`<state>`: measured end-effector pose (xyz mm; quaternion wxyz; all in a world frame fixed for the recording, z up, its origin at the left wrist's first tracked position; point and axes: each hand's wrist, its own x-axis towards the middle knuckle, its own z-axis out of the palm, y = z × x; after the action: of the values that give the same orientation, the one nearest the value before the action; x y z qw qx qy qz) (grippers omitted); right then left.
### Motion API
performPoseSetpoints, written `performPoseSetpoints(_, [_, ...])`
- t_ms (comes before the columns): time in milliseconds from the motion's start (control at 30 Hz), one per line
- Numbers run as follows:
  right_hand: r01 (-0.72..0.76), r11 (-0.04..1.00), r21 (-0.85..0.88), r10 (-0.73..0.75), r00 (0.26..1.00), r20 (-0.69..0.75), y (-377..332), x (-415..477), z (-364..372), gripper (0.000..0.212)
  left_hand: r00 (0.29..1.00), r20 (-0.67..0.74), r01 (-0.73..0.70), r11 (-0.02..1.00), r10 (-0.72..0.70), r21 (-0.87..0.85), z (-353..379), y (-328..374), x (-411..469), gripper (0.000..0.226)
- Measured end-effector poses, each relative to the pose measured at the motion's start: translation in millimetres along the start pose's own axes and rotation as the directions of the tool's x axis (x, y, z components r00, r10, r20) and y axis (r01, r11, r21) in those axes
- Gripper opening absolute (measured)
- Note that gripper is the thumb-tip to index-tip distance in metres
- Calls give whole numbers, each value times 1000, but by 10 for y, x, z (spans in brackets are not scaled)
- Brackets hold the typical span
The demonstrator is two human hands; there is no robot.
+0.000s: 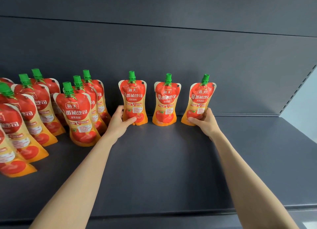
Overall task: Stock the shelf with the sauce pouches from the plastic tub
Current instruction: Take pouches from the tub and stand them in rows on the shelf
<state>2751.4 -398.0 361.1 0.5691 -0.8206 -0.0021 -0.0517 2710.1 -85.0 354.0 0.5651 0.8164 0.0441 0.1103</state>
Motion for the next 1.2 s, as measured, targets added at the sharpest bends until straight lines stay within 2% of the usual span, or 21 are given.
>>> performPoseSetpoints(233, [2, 999, -45, -4, 999, -37, -20, -135, -46, 74, 999, -35, 34, 999, -33, 16, 22, 20, -72, 68])
performPoseSetpoints(400, [21, 995, -102, -29, 997, -74, -25, -336, -92, 67, 992, -116, 47, 997, -39, 66, 28, 7, -256, 74])
performPoseSetpoints(500, [47, 984, -169, -65, 993, -103, -45, -526, -129, 57, 989, -142, 52, 991, -34, 127, 38, 57, -479, 69])
performPoseSetpoints(600, [64, 978, -197, -97, 982, -162, -134, -789, -194, 45, 992, -112, -41, 980, 63, 193, 79, 210, -780, 56])
performPoseSetpoints(700, [128, 966, -225, -175, 964, -202, -273, -1175, -287, 33, 980, -78, -171, 971, 185, 166, 141, 504, -1143, 41])
performPoseSetpoints(833, [192, 951, -244, -254, 932, -258, -389, -1935, -426, 24, 949, 26, -314, 948, 313, 44, 301, 912, -1807, 24])
performPoseSetpoints(967, [151, 955, -254, -231, 916, -327, -267, -2907, -594, 18, 913, 210, -333, 936, 350, -112, 563, 990, -2623, 20])
performPoseSetpoints(1100, [-5, 967, -254, -102, 908, -407, 127, -3922, -760, 15, 859, 402, -270, 948, 316, -168, 938, 721, -3428, 20])
performPoseSetpoints(1200, [-142, 970, -199, 39, 895, -445, 486, -4599, -862, 15, 813, 551, -112, 980, 187, -166, 1236, 417, -3978, 19])
